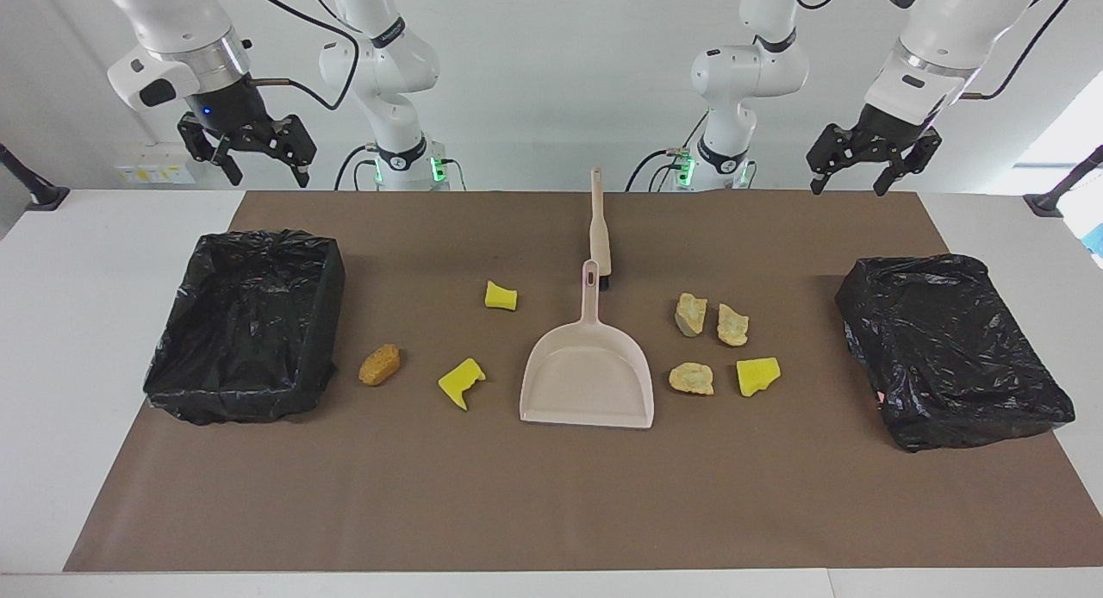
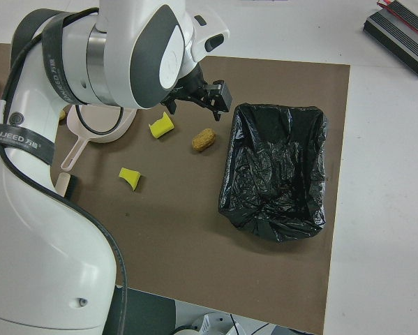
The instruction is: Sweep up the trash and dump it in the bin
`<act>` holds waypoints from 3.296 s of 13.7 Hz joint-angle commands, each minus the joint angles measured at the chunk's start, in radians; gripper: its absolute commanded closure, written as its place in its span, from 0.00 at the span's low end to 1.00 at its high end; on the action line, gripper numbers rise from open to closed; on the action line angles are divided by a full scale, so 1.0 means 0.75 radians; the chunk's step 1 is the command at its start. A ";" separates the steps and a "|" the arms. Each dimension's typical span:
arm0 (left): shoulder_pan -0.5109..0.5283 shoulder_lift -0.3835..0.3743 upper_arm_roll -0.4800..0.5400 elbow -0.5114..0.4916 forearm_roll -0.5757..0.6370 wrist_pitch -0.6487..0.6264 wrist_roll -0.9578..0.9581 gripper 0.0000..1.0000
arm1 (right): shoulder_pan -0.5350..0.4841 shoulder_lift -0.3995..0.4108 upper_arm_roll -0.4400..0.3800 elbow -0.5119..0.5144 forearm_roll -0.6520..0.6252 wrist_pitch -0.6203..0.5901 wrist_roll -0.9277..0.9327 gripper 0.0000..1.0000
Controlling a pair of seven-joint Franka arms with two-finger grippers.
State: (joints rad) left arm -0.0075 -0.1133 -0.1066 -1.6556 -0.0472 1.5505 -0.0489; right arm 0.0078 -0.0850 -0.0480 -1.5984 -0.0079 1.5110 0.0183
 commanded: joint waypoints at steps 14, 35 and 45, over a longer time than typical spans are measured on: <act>-0.452 -0.309 0.003 -0.660 -0.082 0.238 -0.255 0.00 | -0.002 -0.018 0.005 -0.006 0.023 -0.025 0.021 0.00; -1.188 -0.111 -0.046 -1.139 -0.082 0.849 -0.904 0.00 | 0.037 0.058 0.060 0.006 0.017 -0.031 0.037 0.00; -1.162 -0.117 -0.038 -1.080 -0.082 0.754 -0.913 1.00 | 0.227 0.181 0.097 -0.014 0.027 0.192 0.356 0.00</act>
State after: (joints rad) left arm -0.8736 -0.1763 -0.1516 -2.4825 -0.1049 2.1585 -0.7248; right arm 0.1556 0.0255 0.0239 -1.6025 -0.0049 1.6104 0.2293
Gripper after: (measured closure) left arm 0.727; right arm 0.000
